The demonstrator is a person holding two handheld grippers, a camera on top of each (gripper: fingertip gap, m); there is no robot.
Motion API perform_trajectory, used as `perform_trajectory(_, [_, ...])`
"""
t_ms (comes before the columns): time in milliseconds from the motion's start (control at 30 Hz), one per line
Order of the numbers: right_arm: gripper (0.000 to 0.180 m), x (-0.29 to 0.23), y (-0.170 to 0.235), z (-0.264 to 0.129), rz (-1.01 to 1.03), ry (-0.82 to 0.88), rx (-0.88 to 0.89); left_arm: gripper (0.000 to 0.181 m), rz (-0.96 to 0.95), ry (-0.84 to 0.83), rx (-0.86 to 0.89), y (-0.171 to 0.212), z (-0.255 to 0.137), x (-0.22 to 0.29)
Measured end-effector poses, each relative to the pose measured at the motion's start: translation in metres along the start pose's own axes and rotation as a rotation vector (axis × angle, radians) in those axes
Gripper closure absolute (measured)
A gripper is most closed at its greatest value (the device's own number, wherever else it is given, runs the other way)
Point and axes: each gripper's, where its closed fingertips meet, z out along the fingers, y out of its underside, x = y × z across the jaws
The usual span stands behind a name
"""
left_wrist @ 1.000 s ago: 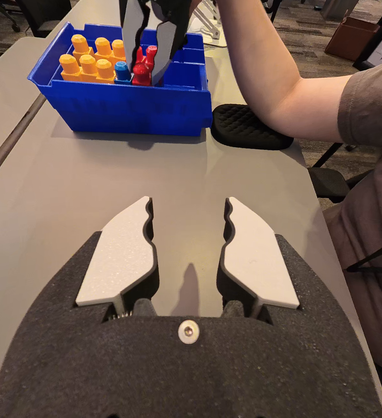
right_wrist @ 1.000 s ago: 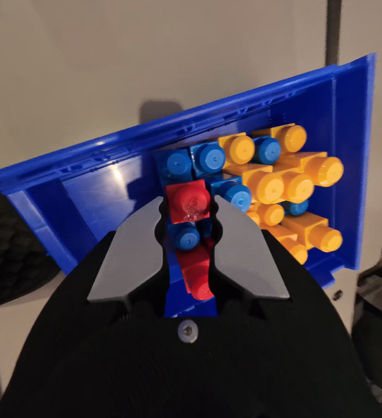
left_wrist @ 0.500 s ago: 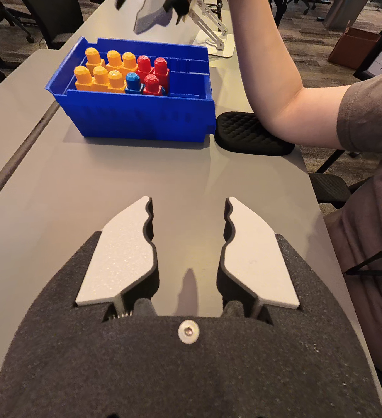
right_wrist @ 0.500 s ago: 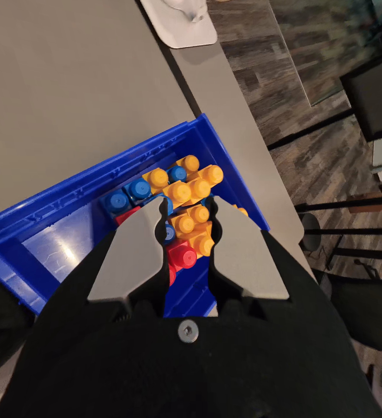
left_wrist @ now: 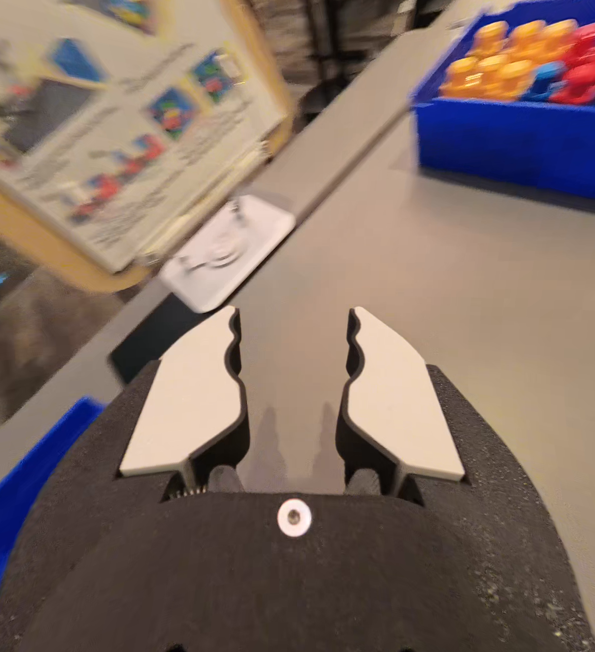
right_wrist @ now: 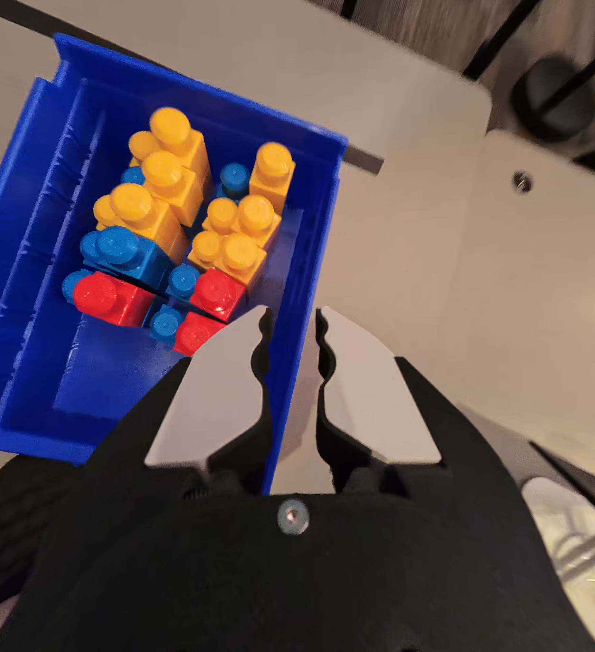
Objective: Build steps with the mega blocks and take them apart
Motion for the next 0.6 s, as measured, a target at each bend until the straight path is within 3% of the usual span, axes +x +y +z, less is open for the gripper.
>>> perform_trajectory(167, [0.152,0.001,0.033,0.026,0.069,-0.074,-0.164,0.119,-0.132,-0.236,0.016,0.015,-0.059,-0.077])
perform_trajectory(267, [0.149,0.0,0.043,0.038,0.153,-0.093,-0.231,0.115,-0.226,-0.414,-0.051,0.047,-0.099,-0.123])
perform_trajectory(433, [0.147,-0.005,0.064,0.058,0.2,-0.137,-0.347,0.113,-0.523,-0.678,-0.38,0.159,-0.161,-0.18])
perform_trajectory(600, [0.159,-0.011,0.087,0.069,0.19,-0.148,-0.495,0.116,-0.77,-0.716,-0.482,0.242,-0.196,-0.205])
